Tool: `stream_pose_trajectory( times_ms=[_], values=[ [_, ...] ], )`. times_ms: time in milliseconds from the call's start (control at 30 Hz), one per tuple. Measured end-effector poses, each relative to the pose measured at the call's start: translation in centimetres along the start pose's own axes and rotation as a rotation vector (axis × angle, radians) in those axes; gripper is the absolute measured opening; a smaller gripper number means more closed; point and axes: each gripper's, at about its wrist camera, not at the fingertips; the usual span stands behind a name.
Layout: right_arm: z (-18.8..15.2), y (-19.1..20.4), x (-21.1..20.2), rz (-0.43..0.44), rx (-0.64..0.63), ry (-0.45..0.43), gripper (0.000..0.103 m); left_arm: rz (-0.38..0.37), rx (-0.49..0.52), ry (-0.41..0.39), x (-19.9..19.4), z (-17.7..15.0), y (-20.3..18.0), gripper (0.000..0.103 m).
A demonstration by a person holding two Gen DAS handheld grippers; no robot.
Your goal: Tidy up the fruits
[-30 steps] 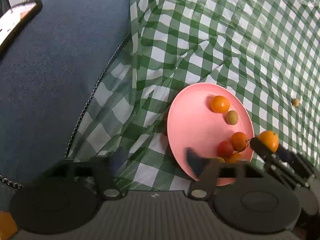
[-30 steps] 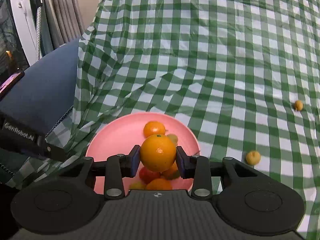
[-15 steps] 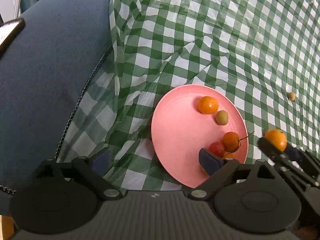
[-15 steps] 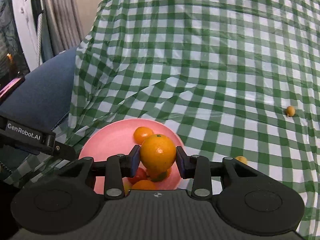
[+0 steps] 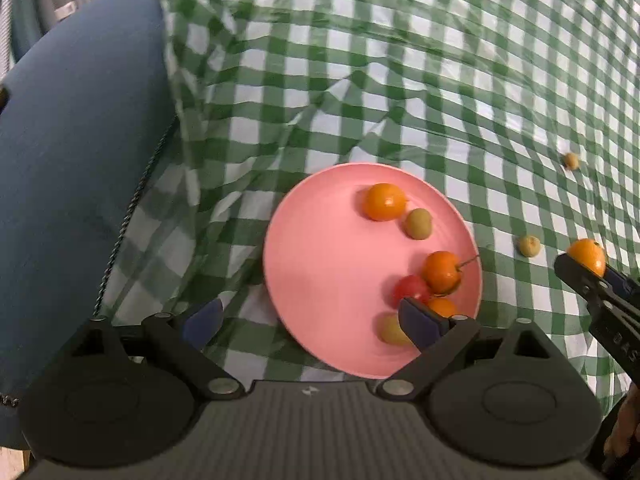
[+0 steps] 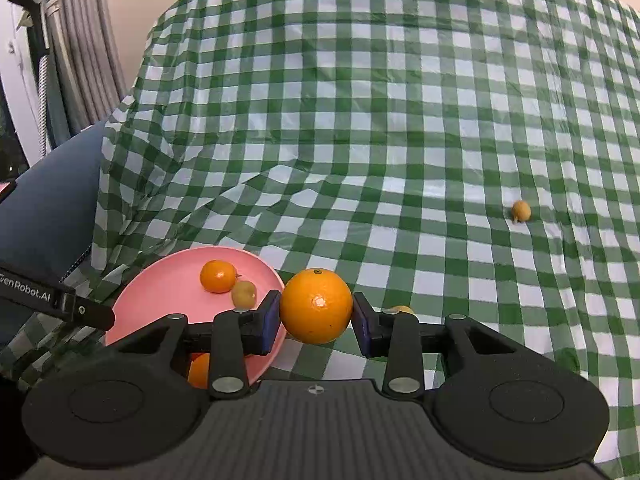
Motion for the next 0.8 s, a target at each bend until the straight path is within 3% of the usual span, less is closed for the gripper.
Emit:
stream_pose_trajectory(
  times_ms=[200, 400, 533, 600, 700, 767, 800],
  values=[
    [-0.2, -2.8, 0.0, -0.074, 0.018, -0.014, 0.039, -0.036, 0.064, -0.038, -0.5, 0.6, -2.9, 0.097],
    [-1.2, -7.1, 0.8, -0.176, 0.021, -0.015, 0.039, -0.109, 0.174, -0.080, 0.1, 1.2, -9.9, 0.103],
    [-2.1, -13.3, 3.7, -0.293, 0.069, -0.004, 0.039, -0.171, 0.275, -0.085, 2.7, 1.7, -16.3, 0.103],
    [-2.3, -16.6, 5.8, -0.356, 0.079, 0.013, 0.039, -0.166, 0.331, -0.074, 4.8, 1.9, -19.1, 0.103],
    [-2.3, -21.3, 9.1, -0.350, 0.130, 0.103, 0.040, -0.155, 0.364, -0.032, 8.5, 2.1, -22.1, 0.103],
    [-1.5, -22.6, 9.4, -0.361, 0.151, 0.073, 0.050, -0.146, 0.355, 0.008, 10.4, 2.4, -23.2, 0.103],
    [-0.6, -23.0, 9.7, -0.347, 0.128, 0.048, 0.063, -0.147, 0.348, 0.029, 11.2, 2.5, -23.6, 0.103]
  ],
)
Point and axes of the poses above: each gripper's, at about its wrist camera, not at the fingertips, and x roughly the way its jaws point, y to its left, z to its top, and after that the axes turned 4 degrees about -x, right-handed
